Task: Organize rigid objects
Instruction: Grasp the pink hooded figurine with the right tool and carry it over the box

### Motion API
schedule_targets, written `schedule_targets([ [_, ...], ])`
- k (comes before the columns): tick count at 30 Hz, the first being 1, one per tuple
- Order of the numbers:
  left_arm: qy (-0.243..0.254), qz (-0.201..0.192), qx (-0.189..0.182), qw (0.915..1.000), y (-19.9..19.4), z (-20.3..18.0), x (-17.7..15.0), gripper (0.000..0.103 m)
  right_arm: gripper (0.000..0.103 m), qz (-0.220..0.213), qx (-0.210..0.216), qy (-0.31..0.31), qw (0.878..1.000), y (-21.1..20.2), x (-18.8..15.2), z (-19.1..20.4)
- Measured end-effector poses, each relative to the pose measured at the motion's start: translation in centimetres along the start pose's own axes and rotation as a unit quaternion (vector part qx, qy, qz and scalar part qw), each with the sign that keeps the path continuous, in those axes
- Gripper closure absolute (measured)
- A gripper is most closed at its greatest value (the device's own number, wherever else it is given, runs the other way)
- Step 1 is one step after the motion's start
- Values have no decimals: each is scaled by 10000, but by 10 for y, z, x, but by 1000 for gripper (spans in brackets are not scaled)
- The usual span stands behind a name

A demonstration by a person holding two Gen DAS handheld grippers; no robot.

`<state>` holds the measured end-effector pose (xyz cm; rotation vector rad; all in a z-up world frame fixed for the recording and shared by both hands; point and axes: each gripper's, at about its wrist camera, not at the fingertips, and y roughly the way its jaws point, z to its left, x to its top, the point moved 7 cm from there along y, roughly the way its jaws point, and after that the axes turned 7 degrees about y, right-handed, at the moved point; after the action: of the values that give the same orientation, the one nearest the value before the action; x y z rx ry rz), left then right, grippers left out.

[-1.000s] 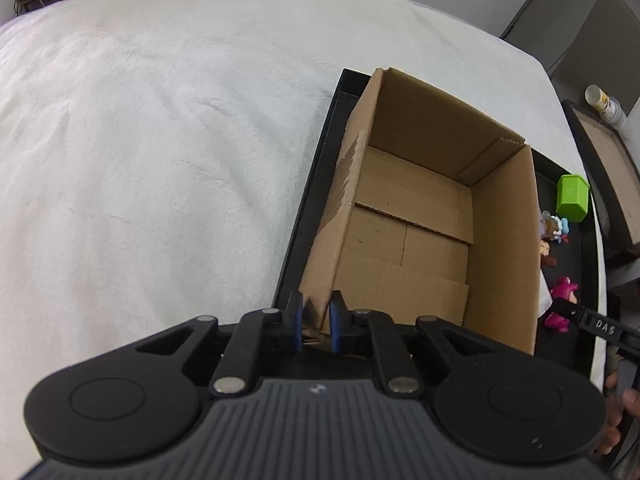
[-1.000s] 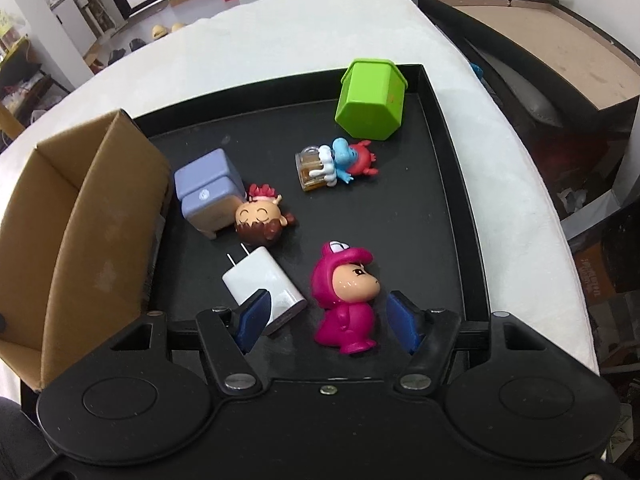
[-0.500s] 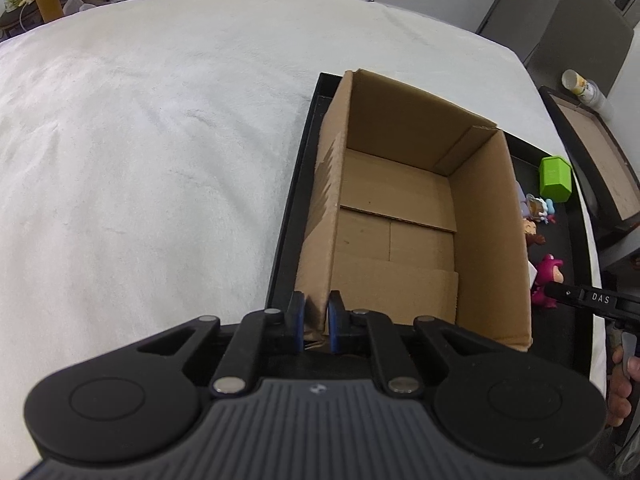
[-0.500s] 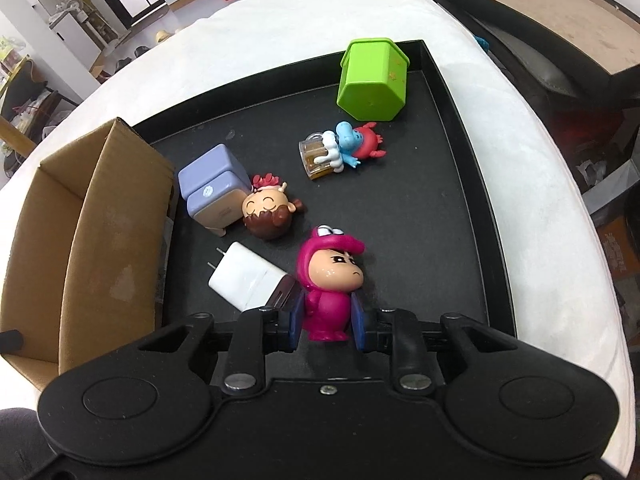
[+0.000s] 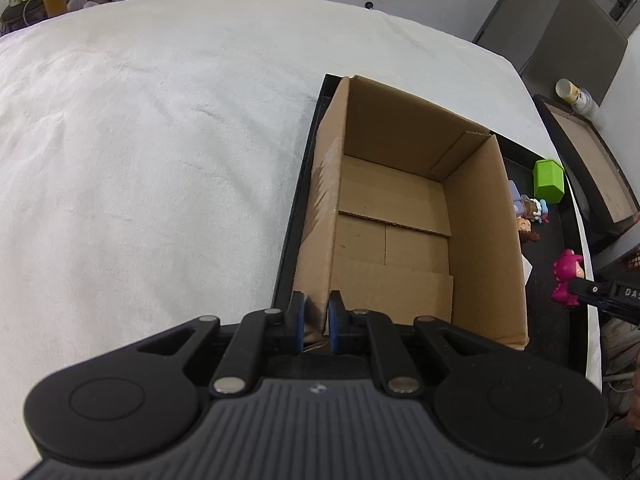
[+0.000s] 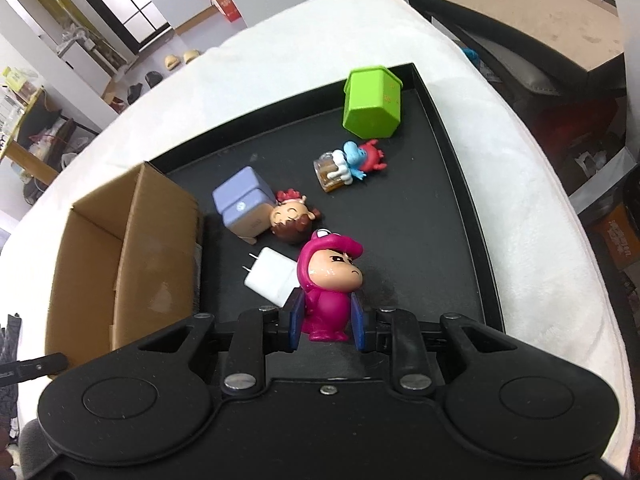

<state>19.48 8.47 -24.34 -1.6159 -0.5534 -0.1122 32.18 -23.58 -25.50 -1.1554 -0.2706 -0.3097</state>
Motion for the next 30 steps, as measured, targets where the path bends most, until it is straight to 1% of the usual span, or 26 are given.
schedule_targets([
  [3, -68, -16, -37, 10000, 0, 2, 0, 93, 79, 5, -7, -27, 10000, -6, -2, 4],
  [6, -19, -62, -71, 10000, -1, 0, -1, 92, 79, -9, 22, -98, 9999, -14, -3, 13],
  [9, -298, 5, -308, 9991, -2, 4, -3, 92, 79, -70, 64, -215, 9997, -23, -3, 24],
  [13, -79, -73, -312, 9995, -3, 0, -7, 92, 79, -134, 133, -271, 9995, -33, -3, 39],
  [17, -54, -84, -406, 9991, -5, 3, -9, 92, 79, -200, 256, -373, 9988, -40, -2, 59],
  [22, -80, -107, -469, 9988, -7, 7, -10, 92, 79, -240, 421, -554, 9973, -41, -2, 86],
  [30, -68, -109, -445, 9989, -5, 10, -11, 92, 78, -125, 694, -741, 9948, -26, -8, 129],
])
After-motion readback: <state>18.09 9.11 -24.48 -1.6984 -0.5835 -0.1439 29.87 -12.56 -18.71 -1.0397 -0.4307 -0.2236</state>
